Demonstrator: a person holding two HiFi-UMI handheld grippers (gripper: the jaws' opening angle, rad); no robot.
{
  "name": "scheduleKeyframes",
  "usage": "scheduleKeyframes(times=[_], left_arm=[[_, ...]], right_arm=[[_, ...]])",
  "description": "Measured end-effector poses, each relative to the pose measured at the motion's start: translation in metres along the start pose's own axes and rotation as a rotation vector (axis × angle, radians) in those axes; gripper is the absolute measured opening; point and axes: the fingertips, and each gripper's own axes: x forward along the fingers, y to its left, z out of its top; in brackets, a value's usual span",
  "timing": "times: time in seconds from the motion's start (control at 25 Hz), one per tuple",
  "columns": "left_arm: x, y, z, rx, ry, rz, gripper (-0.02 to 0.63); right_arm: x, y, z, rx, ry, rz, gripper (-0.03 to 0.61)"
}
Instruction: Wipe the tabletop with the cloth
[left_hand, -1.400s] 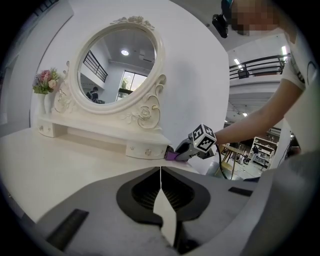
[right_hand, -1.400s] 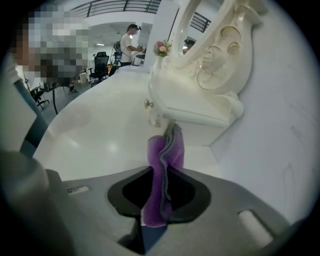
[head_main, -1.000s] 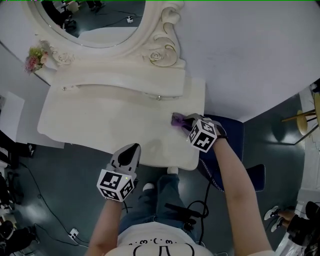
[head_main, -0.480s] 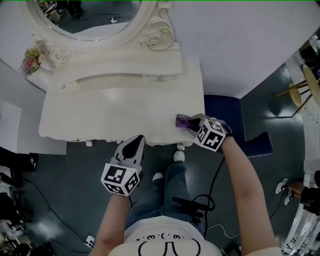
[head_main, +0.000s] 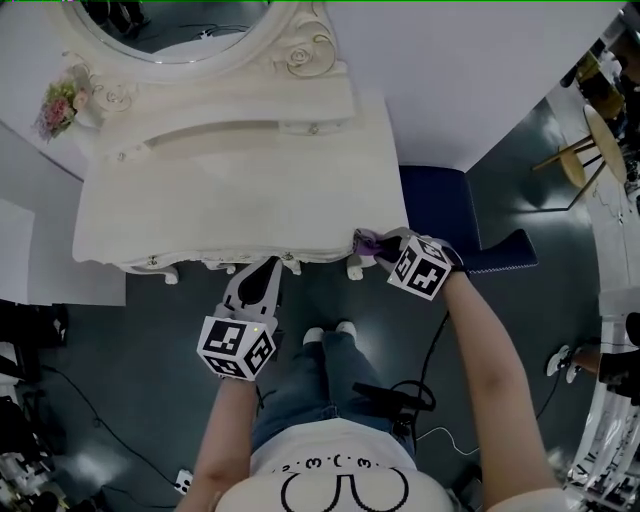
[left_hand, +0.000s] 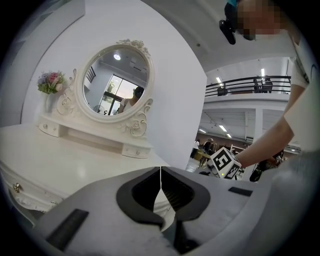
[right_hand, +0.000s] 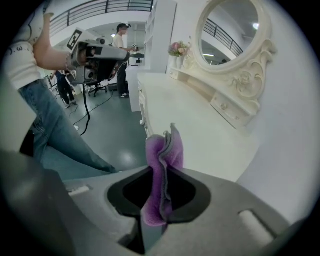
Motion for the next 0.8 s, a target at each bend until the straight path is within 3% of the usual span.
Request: scheduleKeyframes(times=[0.12, 0.2, 0.4, 0.64, 0.8], left_arm=[[-0.009, -0.001, 0.005, 0.000, -0.020, 0.018, 0.003], [-0.016, -0.003, 0.010, 0.009, -0.033, 0.030, 0.003], [-0.033, -0.005, 0.021, 0.019, -0.063, 0.086, 0.003], [-0.052, -0.019, 0.039, 0.051, -0.108, 0.140, 0.003], [-0.064, -0.020, 0.054, 0.076, -0.143, 0.186, 0.003]], right_arm=[[0.007, 0.036, -0.025, -0.042, 0.109, 0.121, 0.072], [0.005, 0.047, -0.030, -0.011, 0.088, 0.126, 0.072], [-0.048, 0.017, 0.012, 0.147, -0.192, -0.044, 0.072], [-0.125, 0.001, 0.069, 0.128, -0.367, -0.218, 0.072], [-0.160, 0.002, 0.101, 0.145, -0.481, -0.289, 0.072]])
